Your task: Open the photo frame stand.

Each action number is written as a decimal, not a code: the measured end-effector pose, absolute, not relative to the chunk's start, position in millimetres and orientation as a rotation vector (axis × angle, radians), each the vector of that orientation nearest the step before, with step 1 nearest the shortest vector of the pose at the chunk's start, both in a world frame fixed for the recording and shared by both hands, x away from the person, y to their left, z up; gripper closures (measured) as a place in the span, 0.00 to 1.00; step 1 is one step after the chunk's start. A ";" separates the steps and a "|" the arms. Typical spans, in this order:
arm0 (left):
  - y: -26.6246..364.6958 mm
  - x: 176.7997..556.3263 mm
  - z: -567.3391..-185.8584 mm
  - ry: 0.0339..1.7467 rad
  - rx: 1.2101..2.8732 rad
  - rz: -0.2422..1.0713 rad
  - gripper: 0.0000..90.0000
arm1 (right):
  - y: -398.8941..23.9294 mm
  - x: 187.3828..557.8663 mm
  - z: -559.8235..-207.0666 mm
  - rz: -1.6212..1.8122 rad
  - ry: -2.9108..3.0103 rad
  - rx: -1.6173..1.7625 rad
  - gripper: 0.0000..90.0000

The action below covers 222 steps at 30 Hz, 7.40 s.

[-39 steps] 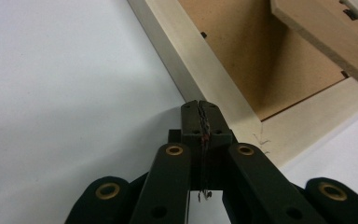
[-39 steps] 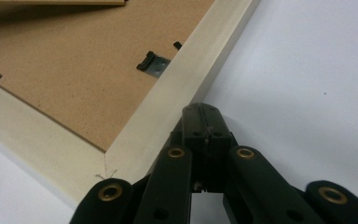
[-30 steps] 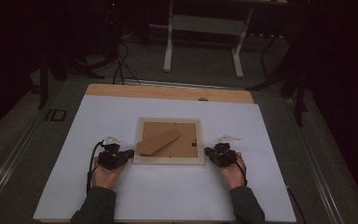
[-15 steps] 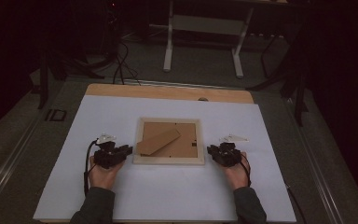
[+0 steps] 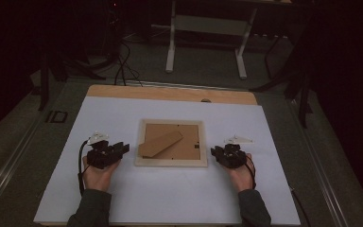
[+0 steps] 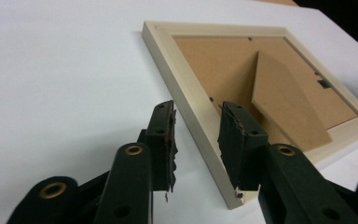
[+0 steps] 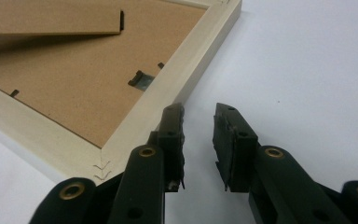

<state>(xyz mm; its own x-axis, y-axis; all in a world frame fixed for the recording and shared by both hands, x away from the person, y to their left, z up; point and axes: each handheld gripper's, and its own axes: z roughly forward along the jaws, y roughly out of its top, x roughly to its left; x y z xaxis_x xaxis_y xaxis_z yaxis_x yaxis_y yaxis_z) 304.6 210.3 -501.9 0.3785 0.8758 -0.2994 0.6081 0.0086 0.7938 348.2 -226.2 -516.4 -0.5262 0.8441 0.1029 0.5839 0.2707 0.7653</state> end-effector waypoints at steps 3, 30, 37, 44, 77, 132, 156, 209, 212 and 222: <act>210.7 304.1 -499.6 1.312 1.691 0.355 0.70 | -227.2 348.2 -515.9 1.126 2.220 1.307 0.80; 192.7 314.7 -474.6 1.198 1.725 0.361 0.54 | -231.7 349.2 -514.7 1.156 2.201 1.327 0.76; 185.2 325.7 -471.3 1.175 1.749 0.325 0.56 | -233.2 349.0 -514.3 1.162 2.197 1.329 0.76; 179.2 340.0 -467.6 1.183 1.782 0.292 0.55 | -232.8 348.7 -514.9 1.160 2.199 1.329 0.75; 150.1 378.3 -488.2 1.132 1.864 0.111 0.52 | -232.6 348.3 -517.4 1.154 2.209 1.331 0.74; 109.7 381.4 -506.8 1.025 2.159 0.119 0.40 | -229.5 349.2 -519.5 1.149 2.224 1.325 0.74; 101.3 372.7 -499.6 0.909 2.221 0.268 0.42 | -214.8 356.5 -510.5 1.183 2.248 1.290 0.71; 86.4 326.1 -483.9 0.702 2.204 0.685 0.41 | -191.1 425.5 -492.0 1.266 2.295 1.395 0.38; 86.9 325.3 -484.0 0.691 2.200 0.694 0.41 | -192.4 429.9 -493.3 1.284 2.303 1.416 0.37; 94.2 323.5 -481.1 0.655 2.155 0.681 0.41 | -202.8 433.2 -498.5 1.461 2.300 1.467 0.48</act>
